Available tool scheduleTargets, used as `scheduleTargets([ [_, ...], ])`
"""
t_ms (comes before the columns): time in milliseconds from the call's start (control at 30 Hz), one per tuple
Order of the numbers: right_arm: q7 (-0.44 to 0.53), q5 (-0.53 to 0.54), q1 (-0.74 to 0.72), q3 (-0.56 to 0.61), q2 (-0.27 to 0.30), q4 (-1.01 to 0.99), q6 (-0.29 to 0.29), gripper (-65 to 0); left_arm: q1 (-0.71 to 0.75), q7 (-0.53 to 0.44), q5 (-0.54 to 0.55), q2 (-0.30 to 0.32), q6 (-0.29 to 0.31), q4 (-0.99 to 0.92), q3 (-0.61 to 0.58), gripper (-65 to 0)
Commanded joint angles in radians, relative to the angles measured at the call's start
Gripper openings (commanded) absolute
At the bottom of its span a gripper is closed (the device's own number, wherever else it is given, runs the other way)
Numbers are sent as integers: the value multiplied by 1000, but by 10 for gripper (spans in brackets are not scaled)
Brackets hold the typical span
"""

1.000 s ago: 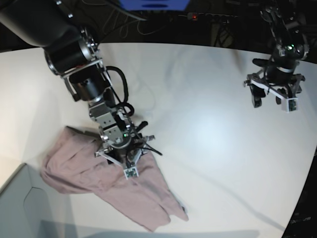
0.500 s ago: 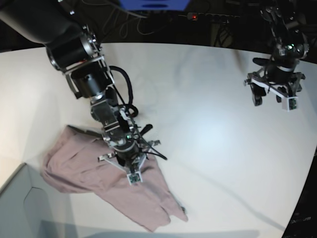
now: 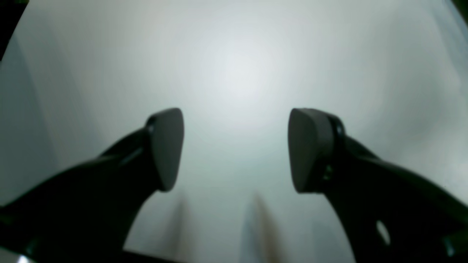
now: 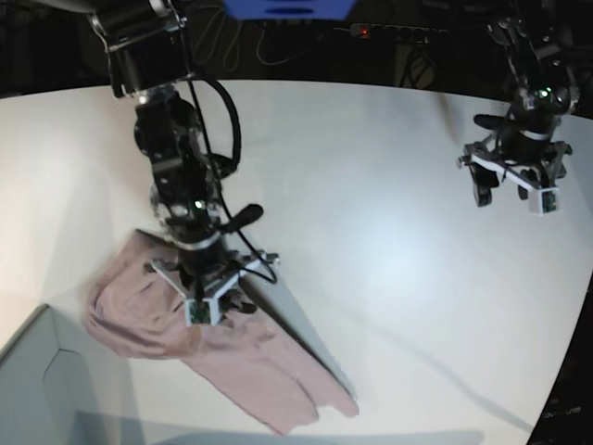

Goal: Layout the t-shirt on the table in an organized manner, then fold the t-shirt properly
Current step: 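Lift the right gripper and shake the t-shirt loose, then lower the left gripper and pull the t-shirt edge outward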

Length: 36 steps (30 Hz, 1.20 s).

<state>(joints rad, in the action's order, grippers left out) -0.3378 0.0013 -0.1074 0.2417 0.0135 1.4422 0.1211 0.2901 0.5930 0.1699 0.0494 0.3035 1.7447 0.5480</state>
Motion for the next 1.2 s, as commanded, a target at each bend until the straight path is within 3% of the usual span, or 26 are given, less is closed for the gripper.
scheduleTargets([
  [0,26,-4,22,-14,16,61,4,-650,-10,-20,9,7,1,19,2,-216],
  [100,41,-2,154,-64,26,208,4,-650,-38,-18,9,4,1,14,1,-216],
  [200,125,-2,305,-120,24,320,1,-650,-76,-18,9,-1,1,8,-22,-216],
  [433,286,-2,521,-175,23,335,1,-650,-194,-18,6,-1,-3,-82,-173,-216],
  [700,305,-2,570,-201,26,314,1,-650,-496,-26,9,-3,-10,-452,-312,-216],
  [933,302,-2,576,-198,24,314,1,-650,-790,-34,3,-78,-11,-895,-420,-216],
  [1167,300,-2,579,-196,24,312,1,-650,-898,-256,1,-147,-11,-1193,-538,-216],
])
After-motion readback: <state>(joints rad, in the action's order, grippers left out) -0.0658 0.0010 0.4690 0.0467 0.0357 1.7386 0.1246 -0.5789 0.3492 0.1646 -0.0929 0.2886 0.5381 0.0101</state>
